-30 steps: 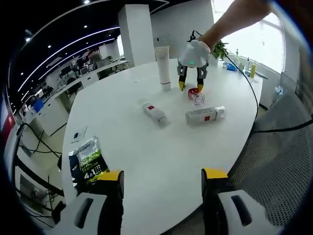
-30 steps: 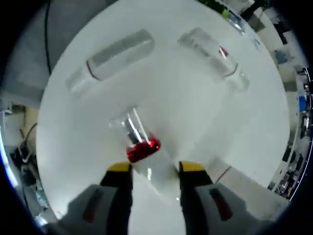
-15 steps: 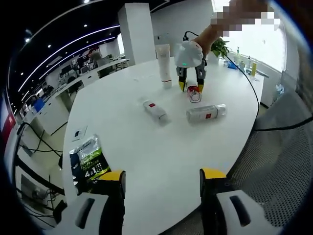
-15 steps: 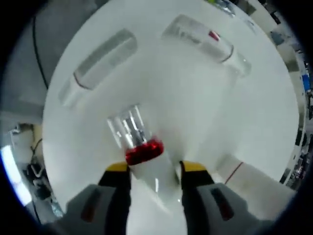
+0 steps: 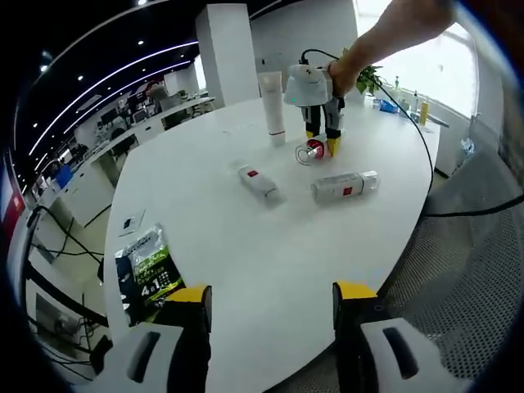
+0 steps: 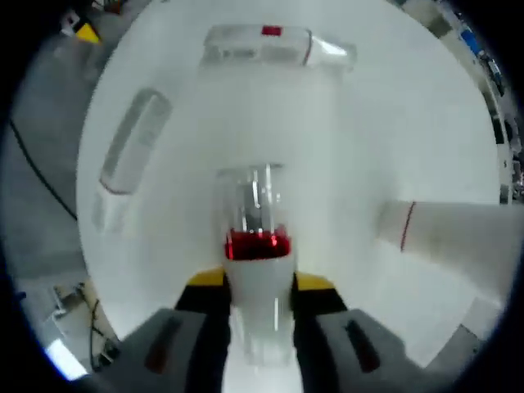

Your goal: Arrange the skincare products in the storage area until every visible bottle or jar stands upright without overlapping.

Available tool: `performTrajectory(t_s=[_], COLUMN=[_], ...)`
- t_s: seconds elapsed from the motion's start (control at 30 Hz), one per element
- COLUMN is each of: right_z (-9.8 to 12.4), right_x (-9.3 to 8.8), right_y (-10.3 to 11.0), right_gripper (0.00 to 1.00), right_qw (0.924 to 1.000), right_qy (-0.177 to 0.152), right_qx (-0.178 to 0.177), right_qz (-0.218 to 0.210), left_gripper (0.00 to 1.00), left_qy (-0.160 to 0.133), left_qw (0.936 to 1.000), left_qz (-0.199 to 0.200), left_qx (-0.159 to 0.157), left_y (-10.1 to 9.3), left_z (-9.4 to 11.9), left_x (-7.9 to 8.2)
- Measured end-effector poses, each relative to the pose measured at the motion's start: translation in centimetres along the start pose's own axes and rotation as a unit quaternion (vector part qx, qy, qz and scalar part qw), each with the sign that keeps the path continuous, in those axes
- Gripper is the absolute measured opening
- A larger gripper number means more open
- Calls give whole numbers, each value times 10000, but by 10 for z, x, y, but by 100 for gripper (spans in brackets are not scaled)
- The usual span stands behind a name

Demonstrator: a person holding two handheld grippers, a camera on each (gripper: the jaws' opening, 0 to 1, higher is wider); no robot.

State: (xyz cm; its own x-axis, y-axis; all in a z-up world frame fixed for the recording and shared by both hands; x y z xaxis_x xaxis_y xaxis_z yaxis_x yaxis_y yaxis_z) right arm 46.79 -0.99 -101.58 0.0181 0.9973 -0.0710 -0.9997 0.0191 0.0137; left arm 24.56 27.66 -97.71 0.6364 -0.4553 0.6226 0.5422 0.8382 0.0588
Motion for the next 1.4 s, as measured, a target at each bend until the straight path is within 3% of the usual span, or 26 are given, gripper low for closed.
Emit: performTrajectory(t_s=[0.1,0.2,0.33,0.5,0.67,0.73,0.83,0.9,0.93,0.97,1.03,1.1,1.13,1.3,1.33,1.4], right_z=[5,10,24,36,40,42,50,53,58,61,68,79,87,118,125,132], right_x=[-1,-2,-2,-9,-25,-27,-37,-40,-44,-46,-51,-54,-55,-54,-53,-51], right_y=[7,11,9,11,18,20,29,34,40,42,46,51,55,75,82,92], right_gripper=[25,25,25,25,25,25,25,25,25,25,25,25,25,25,25,25], right_qw=[9991,9950,9829,9604,9316,9260,8997,8913,8756,8685,8454,8159,7955,7343,7183,7048], right_qy=[-180,-558,-1159,-1812,-2368,-2497,-2985,-3119,-3344,-3452,-3767,-4152,-4398,-5215,-5413,-5605], right_qx=[89,246,302,370,390,376,328,332,308,303,278,234,240,172,210,253], right_qz=[-386,-789,-1399,-2083,-2731,-2808,-3167,-3275,-3472,-3544,-3777,-4016,-4163,-4342,-4366,-4341], left_gripper=[61,61,61,61,61,61,61,61,61,61,62,65,65,68,68,72], left_qy=[-11,-38,-37,-2,20,14,62,42,-4,-19,-15,-164,-187,-258,-263,-296], left_qw=[10000,9999,10000,10000,10000,10000,10000,10000,10000,10000,10000,9999,9998,9993,9993,9988], left_qz=[58,89,71,10,26,27,-5,-11,59,71,38,57,111,202,213,313], left_qx=[47,66,48,14,40,47,-35,-33,-35,-40,-22,2,-25,-176,-179,-231], left_y=[1,2,2,0,1,1,-1,-2,-1,-1,-1,0,0,-4,-4,-5], left_z=[1,1,1,1,0,1,-1,0,1,1,1,3,3,3,3,3], left_x=[0,0,0,0,-1,0,-1,-1,0,1,1,4,5,6,7,8])
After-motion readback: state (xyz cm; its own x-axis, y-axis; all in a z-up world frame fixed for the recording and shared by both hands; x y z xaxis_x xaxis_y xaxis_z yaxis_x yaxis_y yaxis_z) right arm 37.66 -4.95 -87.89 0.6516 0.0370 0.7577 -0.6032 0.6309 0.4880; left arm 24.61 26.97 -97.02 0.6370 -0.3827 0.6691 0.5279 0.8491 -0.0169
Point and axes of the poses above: the point that each gripper's makers call its tool centre point, and the gripper's own axes: z roughly backward along the fingers, y roughly to its left, x roughly out of its top, the point moved 6 cm from there along z, roughly backward along the fingers, and after that the axes turned 5 degrees about y, right-handed, at the moved point
